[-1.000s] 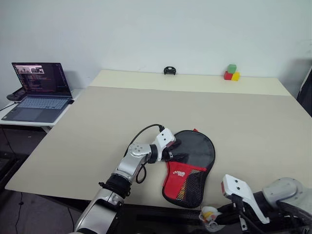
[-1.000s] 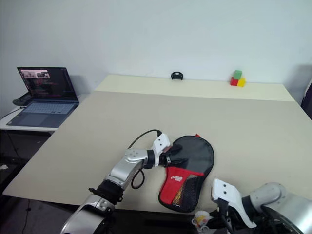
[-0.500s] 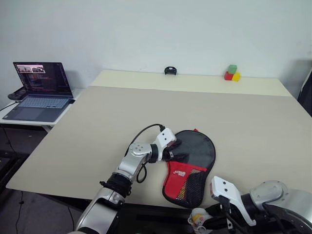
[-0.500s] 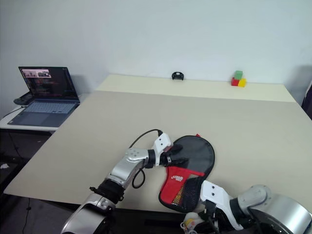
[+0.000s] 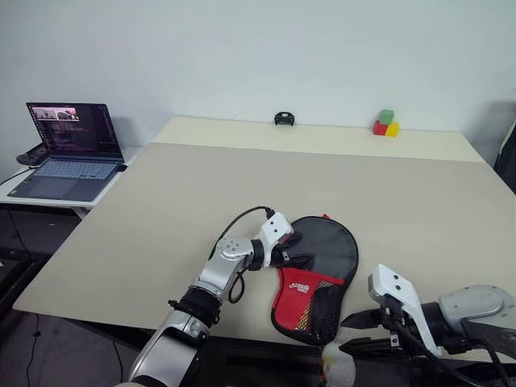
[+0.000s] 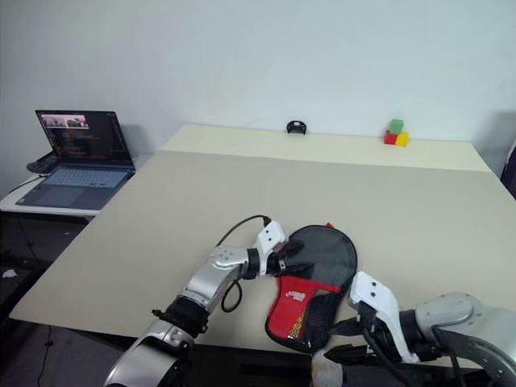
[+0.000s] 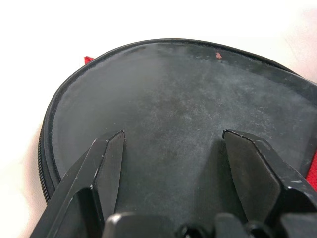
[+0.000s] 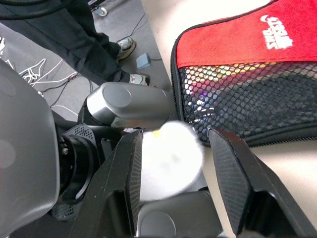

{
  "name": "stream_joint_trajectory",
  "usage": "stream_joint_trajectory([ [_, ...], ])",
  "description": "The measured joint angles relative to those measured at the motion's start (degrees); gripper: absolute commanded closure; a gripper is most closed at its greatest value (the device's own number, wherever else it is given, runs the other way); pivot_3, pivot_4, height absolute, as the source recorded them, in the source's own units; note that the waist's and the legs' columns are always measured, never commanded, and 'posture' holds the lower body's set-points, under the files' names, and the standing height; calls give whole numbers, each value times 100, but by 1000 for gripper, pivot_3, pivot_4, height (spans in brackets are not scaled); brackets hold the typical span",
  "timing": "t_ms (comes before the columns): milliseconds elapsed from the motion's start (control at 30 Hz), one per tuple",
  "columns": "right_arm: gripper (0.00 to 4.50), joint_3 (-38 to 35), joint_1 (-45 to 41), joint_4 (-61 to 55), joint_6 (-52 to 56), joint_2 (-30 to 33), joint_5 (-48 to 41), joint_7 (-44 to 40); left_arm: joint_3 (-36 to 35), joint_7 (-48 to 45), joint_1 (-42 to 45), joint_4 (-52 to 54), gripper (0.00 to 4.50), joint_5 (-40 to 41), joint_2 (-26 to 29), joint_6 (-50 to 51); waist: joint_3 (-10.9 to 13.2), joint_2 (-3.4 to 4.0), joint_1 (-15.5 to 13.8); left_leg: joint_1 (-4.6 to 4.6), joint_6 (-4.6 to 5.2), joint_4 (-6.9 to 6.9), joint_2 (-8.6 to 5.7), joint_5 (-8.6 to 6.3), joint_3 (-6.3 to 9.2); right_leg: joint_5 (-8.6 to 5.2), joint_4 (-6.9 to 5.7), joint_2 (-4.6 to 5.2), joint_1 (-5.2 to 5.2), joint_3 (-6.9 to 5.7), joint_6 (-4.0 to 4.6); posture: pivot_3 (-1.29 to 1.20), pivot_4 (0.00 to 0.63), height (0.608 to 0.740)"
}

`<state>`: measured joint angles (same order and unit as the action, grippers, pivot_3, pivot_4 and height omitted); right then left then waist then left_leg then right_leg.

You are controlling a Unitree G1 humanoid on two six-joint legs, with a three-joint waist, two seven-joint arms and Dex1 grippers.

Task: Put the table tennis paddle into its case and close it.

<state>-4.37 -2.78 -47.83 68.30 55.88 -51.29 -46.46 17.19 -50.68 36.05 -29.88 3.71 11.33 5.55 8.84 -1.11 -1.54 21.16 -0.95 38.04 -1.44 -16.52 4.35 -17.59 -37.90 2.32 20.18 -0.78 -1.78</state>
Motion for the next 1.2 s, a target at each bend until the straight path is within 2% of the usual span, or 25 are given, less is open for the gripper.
stream_joint_trajectory([
  [200, 2256, -209, -172, 163, -94, 62, -159, 39, -5, 2, 30, -50, 1046, 0, -35, -11, 0, 0, 1, -5, 0, 0, 0, 0, -3, -6, 0, 0, -3, 3, -14, 0, 150, 740],
  [367, 2256, -85, -873, 1087, -736, 16, 497, 103, -183, -64, -217, 319, 1046, 135, 8, 93, 12, -1, 21, 0, 0, -9, 1, 0, -4, -2, 1, 0, 8, 6, -6, 0, 150, 740],
  [433, 2256, 6, -1154, 1569, -1034, -79, 777, 108, -225, -207, -417, 774, 1046, 305, 129, 346, 20, 4, 35, 13, -2, -12, 2, 1, -6, -2, 0, -1, 24, 8, 6, 0, 150, 740],
  [567, 2256, 123, -1443, 2223, -1614, -92, 1230, -53, -413, -396, -758, 1634, 1046, 699, 401, 921, 25, 9, 45, 105, -20, -6, 3, 11, -9, -1, -16, -1, 124, 12, 11, 0, 150, 740],
  [667, 2256, 178, -1557, 2792, -2133, -195, 1596, -206, -740, -367, -925, 2276, 1046, 987, 716, 1285, 34, 12, 47, 111, -21, -7, 5, 12, -11, -2, -10, -1, 127, 13, 12, 0, 150, 740],
  [900, 2256, 542, -2380, 4590, -3496, -1049, 2529, -261, -1783, 110, -1614, 3324, 1046, 1517, 1248, 1832, 46, 27, 156, 98, -10, -6, 4, 5, -16, -1, -18, 1, 122, 19, 13, 0, 150, 740],
  [1200, 2256, 554, -3359, 6971, -4828, -1260, 3189, -846, -2213, 947, -1974, 3951, 1046, 1490, 1497, 1923, 55, 30, 151, 99, -21, -6, 2, 11, -24, 0, -16, 6, 123, 22, 14, 0, 150, 740],
])
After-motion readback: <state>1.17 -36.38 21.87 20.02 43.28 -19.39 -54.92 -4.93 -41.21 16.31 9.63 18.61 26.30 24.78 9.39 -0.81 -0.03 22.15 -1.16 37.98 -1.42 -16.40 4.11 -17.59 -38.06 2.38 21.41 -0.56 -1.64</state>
